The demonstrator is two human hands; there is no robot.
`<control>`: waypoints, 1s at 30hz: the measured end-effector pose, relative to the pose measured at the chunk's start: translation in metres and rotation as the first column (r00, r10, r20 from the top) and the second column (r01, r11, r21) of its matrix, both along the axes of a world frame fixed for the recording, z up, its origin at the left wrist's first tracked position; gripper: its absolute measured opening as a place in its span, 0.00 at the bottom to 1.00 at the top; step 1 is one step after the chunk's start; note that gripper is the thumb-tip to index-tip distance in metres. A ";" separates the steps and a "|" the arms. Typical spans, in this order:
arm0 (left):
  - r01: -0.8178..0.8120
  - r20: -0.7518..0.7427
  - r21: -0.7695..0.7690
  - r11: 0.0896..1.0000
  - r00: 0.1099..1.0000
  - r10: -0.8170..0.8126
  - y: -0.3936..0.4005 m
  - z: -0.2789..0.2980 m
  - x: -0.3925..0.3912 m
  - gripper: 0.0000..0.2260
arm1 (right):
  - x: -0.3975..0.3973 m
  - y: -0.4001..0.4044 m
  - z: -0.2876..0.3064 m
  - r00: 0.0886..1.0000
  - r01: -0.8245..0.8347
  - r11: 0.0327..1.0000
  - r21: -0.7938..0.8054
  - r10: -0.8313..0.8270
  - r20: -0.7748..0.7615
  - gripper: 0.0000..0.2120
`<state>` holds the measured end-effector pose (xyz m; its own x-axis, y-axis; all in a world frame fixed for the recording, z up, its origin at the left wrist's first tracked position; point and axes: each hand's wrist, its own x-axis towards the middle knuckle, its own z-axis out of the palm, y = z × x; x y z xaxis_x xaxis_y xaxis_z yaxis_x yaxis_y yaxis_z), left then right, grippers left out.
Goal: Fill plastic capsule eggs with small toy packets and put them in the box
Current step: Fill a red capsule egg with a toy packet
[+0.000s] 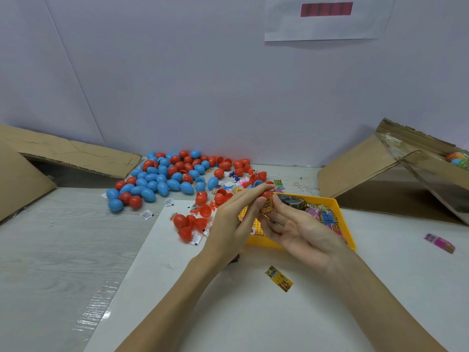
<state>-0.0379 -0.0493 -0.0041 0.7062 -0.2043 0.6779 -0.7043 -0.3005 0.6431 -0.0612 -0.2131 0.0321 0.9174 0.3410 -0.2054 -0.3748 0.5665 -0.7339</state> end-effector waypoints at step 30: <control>-0.057 -0.184 -0.166 0.984 0.983 0.026 0.002 0.008 -0.003 0.13 | 0.010 -0.008 -0.020 0.813 0.447 0.772 -0.452 -0.140 0.565 0.12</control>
<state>-0.0412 -0.0469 0.0043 0.8255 -0.0647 0.5606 -0.5610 -0.2024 0.8027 -0.0515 -0.2208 0.0122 0.9750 0.0072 0.2222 0.2218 0.0347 -0.9745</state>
